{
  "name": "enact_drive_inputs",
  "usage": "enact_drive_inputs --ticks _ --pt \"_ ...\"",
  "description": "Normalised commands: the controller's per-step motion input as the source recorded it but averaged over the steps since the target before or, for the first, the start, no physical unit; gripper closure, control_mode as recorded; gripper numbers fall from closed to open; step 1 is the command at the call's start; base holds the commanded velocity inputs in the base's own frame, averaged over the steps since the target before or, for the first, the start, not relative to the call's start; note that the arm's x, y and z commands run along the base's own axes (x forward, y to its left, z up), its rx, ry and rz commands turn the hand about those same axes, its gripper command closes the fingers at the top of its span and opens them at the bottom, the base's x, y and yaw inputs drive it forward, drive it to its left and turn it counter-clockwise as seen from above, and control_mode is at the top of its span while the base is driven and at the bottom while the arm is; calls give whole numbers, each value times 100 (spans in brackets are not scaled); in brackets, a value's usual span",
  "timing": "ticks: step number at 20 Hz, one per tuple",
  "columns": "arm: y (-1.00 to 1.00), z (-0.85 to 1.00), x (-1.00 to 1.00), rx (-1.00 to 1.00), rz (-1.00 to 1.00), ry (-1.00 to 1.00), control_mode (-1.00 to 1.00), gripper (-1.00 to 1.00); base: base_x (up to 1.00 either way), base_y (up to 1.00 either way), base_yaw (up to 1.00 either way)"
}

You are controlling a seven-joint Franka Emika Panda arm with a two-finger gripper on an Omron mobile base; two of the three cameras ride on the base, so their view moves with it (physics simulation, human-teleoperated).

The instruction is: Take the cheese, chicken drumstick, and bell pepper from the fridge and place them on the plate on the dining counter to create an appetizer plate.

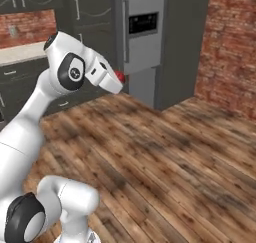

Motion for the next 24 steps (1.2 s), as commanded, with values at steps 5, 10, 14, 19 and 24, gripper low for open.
enact_drive_inputs --ticks 5,10,14,19,24 --pt "0 0 0 0 0 0 100 100 -100 -11 53" --pt "0 0 0 0 0 0 100 100 -100 0 53" --pt "0 0 0 0 0 0 100 100 -100 0 54" --pt "0 0 0 0 0 0 100 100 -100 6 53" --pt "0 0 0 0 0 0 100 100 -100 16 51"
